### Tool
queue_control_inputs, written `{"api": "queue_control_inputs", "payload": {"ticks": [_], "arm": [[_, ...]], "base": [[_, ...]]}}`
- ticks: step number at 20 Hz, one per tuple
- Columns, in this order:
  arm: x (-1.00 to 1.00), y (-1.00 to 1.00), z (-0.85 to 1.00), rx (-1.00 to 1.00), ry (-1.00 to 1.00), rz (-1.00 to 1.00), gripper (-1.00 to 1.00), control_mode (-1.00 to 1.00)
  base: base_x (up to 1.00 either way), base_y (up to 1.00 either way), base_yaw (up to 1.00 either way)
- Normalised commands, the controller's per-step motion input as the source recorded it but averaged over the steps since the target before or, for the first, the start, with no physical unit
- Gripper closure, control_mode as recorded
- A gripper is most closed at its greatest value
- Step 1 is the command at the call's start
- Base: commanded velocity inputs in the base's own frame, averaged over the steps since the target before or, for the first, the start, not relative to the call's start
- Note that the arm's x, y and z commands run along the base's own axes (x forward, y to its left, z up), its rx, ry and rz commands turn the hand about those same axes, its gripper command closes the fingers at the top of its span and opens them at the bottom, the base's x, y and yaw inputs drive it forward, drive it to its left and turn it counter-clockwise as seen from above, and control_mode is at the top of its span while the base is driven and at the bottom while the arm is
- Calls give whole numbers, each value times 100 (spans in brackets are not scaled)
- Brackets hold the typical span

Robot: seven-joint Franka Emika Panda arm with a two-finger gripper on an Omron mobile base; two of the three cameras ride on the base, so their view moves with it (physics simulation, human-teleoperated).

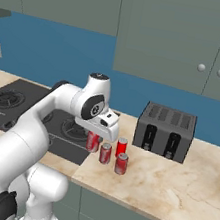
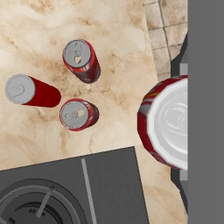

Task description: Four empty soda cans are scattered around the kitchen. Gather all the cans and cluster them next to the stove for recycling.

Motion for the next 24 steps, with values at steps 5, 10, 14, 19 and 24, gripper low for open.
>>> {"api": "queue_control_inputs", "payload": {"ticks": [5,10,14,19,24], "arm": [[0,0,0,0,0,0,100,100],[0,0,0,0,0,0,100,100],[0,0,0,0,0,0,100,100],[0,0,0,0,0,0,100,-100],[0,0,0,0,0,0,100,-100]], "base": [[0,0,0],[0,0,0],[0,0,0],[0,0,0],[0,0,0]]}}
